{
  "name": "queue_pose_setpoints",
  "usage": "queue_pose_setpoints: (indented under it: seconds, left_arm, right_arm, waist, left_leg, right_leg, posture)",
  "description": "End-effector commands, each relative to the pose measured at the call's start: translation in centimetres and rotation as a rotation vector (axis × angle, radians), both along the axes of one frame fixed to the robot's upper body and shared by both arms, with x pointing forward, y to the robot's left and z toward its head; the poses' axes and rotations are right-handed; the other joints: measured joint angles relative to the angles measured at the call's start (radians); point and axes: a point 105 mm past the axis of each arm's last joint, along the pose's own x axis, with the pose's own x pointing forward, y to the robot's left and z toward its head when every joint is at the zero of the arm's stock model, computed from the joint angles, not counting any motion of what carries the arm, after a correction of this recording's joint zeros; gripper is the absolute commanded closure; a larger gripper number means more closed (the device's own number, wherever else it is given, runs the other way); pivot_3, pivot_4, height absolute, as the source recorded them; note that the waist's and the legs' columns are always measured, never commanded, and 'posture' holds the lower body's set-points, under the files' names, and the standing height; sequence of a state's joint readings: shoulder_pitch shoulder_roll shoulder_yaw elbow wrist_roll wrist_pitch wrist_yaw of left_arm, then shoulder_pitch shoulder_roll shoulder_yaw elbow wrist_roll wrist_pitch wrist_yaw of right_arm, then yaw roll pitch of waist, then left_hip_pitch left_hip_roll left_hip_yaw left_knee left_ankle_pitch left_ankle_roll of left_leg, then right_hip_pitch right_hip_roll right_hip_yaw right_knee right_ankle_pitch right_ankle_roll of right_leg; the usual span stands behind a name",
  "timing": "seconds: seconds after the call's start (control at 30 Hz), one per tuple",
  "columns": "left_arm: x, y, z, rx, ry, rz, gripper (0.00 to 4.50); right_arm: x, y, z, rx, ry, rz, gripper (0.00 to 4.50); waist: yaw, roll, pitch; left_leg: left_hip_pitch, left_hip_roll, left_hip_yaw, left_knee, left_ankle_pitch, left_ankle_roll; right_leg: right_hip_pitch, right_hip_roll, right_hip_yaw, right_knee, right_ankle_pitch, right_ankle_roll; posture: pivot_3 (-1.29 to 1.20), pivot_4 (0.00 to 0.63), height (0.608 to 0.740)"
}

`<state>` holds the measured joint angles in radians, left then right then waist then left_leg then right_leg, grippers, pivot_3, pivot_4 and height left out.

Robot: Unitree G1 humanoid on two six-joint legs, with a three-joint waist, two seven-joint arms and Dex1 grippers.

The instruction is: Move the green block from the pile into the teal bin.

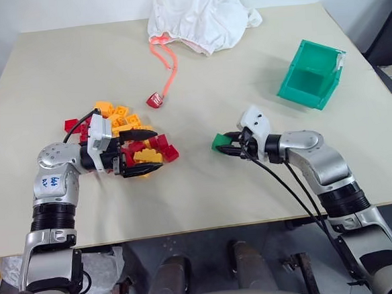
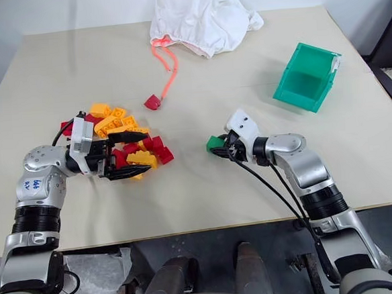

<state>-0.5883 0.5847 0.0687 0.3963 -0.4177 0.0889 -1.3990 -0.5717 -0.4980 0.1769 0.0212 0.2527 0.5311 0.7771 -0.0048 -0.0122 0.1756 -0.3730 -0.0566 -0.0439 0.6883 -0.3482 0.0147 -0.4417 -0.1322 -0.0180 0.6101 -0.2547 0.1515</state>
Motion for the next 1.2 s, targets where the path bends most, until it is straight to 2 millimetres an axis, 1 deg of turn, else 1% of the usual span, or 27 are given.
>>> queue_pose_setpoints:
  seconds: [0.03,0.13,0.23,0.33,0.43,0.47,0.53,0.6,0.67,0.73,0.8,0.83,0.87,0.97,1.03,1.07,1.17,1.2]
  left_arm:
    - [0.6,-2.0,0.7,0.01,-0.068,-0.002,0.0]
    - [1.2,-4.1,1.0,-0.012,-0.109,0.005,0.0]
    - [2.4,-5.8,1.3,-0.04,-0.131,0.064,0.0]
    - [3.9,-8.3,1.6,-0.074,-0.176,0.142,0.0]
    - [4.7,-10.3,1.6,-0.109,-0.186,0.19,0.0]
    - [5.0,-10.8,1.6,-0.112,-0.183,0.213,0.0]
    - [5.7,-12.6,1.7,-0.131,-0.185,0.26,0.0]
    - [6.3,-14.0,1.8,-0.136,-0.195,0.291,0.0]
    - [6.6,-14.7,2.0,-0.143,-0.203,0.309,0.0]
    - [6.7,-15.1,2.1,-0.151,-0.209,0.311,0.0]
    - [6.6,-15.3,2.3,-0.159,-0.213,0.309,0.0]
    - [6.6,-15.3,2.3,-0.158,-0.216,0.308,0.0]
    - [6.5,-15.2,2.3,-0.154,-0.221,0.307,0.0]
    - [6.4,-14.8,2.4,-0.154,-0.218,0.304,0.0]
    - [6.4,-14.2,2.8,-0.181,-0.208,0.31,0.0]
    - [6.2,-13.9,3.1,-0.192,-0.212,0.299,0.0]
    - [5.6,-12.4,3.9,-0.223,-0.207,0.268,0.0]
    - [5.2,-11.5,4.3,-0.236,-0.213,0.253,0.0]
  right_arm:
    - [-0.6,-0.8,3.2,0.064,-0.13,-0.116,3.0]
    - [-0.9,-2.9,4.8,0.057,-0.214,-0.248,3.0]
    - [-0.4,-5.6,6.2,0.005,-0.289,-0.373,3.0]
    - [1.1,-10.0,7.6,-0.114,-0.377,-0.551,3.0]
    - [3.0,-13.9,9.3,-0.159,-0.443,-0.706,3.0]
    - [3.5,-14.8,9.7,-0.164,-0.454,-0.741,3.0]
    - [5.0,-16.7,10.6,-0.2,-0.485,-0.79,3.0]
    - [6.6,-17.7,11.0,-0.203,-0.492,-0.809,3.0]
    - [7.8,-18.2,11.0,-0.207,-0.484,-0.814,3.0]
    - [8.5,-18.5,10.9,-0.208,-0.483,-0.812,3.0]
    - [9.1,-19.2,10.9,-0.216,-0.478,-0.842,2.28]
    - [9.3,-19.3,10.9,-0.217,-0.479,-0.846,2.22]
    - [9.4,-19.4,10.9,-0.215,-0.482,-0.847,1.84]
    - [9.5,-19.2,11.4,-0.193,-0.497,-0.836,1.0]
    - [9.5,-18.9,11.7,-0.175,-0.512,-0.822,0.24]
    - [9.4,-18.5,11.8,-0.166,-0.521,-0.799,0.06]
    - [8.7,-16.9,11.8,-0.114,-0.523,-0.688,0.06]
    - [7.9,-15.8,11.6,-0.092,-0.517,-0.609,0.06]
  waist:
    - [0.002,0.0,0.0]
    - [0.007,0.0,0.0]
    - [0.009,0.0,0.0]
    - [0.01,0.0,0.0]
    - [0.009,0.0,0.0]
    - [0.005,0.0,0.0]
    - [0.001,0.0,0.0]
    - [0.0,0.0,0.0]
    - [-0.002,0.0,0.0]
    - [-0.002,0.0,0.0]
    - [-0.004,0.0,0.0]
    - [-0.005,0.0,0.0]
    - [-0.006,0.0,0.0]
    - [-0.007,0.0,0.0]
    - [-0.007,0.0,0.0]
    - [-0.008,0.001,0.0]
    - [-0.009,0.001,0.0]
    - [-0.009,0.001,0.0]
  left_leg:
    - [0.0,0.0,0.0,0.0,0.0,0.0]
    - [-0.001,0.0,0.0,0.001,0.0,0.0]
    - [-0.002,-0.002,0.0,0.003,0.0,0.001]
    - [-0.002,-0.004,0.001,0.003,0.0,0.001]
    - [-0.002,-0.005,0.003,0.003,0.0,0.001]
    - [-0.002,-0.004,0.003,0.002,0.0,0.001]
    - [-0.002,-0.004,0.004,0.001,0.0,0.001]
    - [-0.002,-0.003,0.005,0.001,0.0,0.001]
    - [-0.001,-0.003,0.007,0.0,0.0,0.001]
    - [0.0,-0.003,0.007,-0.002,0.001,0.001]
    - [0.001,-0.003,0.008,-0.005,0.001,0.001]
    - [0.001,-0.003,0.008,-0.005,0.001,0.001]
    - [0.0,-0.003,0.008,-0.006,0.001,0.001]
    - [0.0,-0.001,0.008,-0.006,0.001,0.001]
    - [-0.001,-0.001,0.008,-0.006,0.001,0.001]
    - [-0.001,-0.001,0.008,-0.006,0.001,0.001]
    - [-0.001,0.001,0.007,-0.006,0.001,0.001]
    - [-0.001,0.001,0.006,-0.006,0.001,0.001]
  right_leg:
    - [0.0,0.0,0.0,0.0,0.0,0.0]
    - [-0.001,-0.001,0.0,0.001,0.0,0.0]
    - [-0.001,-0.001,0.001,0.0,0.0,0.001]
    - [-0.001,-0.001,0.001,0.0,0.001,0.001]
    - [-0.001,-0.001,0.002,0.0,0.001,0.001]
    - [-0.001,0.0,0.001,0.0,0.001,0.001]
    - [-0.001,0.0,0.002,0.0,0.001,0.001]
    - [-0.001,0.0,0.003,-0.001,0.001,0.001]
    - [-0.001,0.0,0.003,-0.001,0.001,0.002]
    - [-0.001,0.0,0.004,-0.002,0.001,0.002]
    - [-0.001,0.0,0.004,-0.004,0.001,0.002]
    - [-0.002,0.0,0.004,-0.004,0.001,0.002]
    - [-0.002,0.0,0.004,-0.005,0.001,0.002]
    - [-0.002,0.0,0.004,-0.006,0.001,0.002]
    - [-0.002,0.0,0.003,-0.007,0.001,0.002]
    - [-0.002,0.0,0.003,-0.007,0.001,0.002]
    - [-0.002,0.0,0.003,-0.007,0.001,0.002]
    - [-0.002,0.0,0.003,-0.007,0.001,0.002]
  posture:
    - [0.0,0.15,0.74]
    - [0.0,0.15,0.74]
    - [0.0,0.15,0.74]
    - [0.0,0.15,0.74]
    - [0.0,0.15,0.74]
    - [0.0,0.15,0.74]
    - [0.0,0.15,0.74]
    - [0.0,0.15,0.74]
    - [0.0,0.15,0.74]
    - [0.0,0.15,0.74]
    - [0.0,0.15,0.74]
    - [0.0,0.15,0.74]
    - [0.0,0.15,0.74]
    - [0.0,0.15,0.74]
    - [0.0,0.15,0.74]
    - [0.0,0.15,0.74]
    - [0.0,0.15,0.74]
    - [0.0,0.15,0.74]
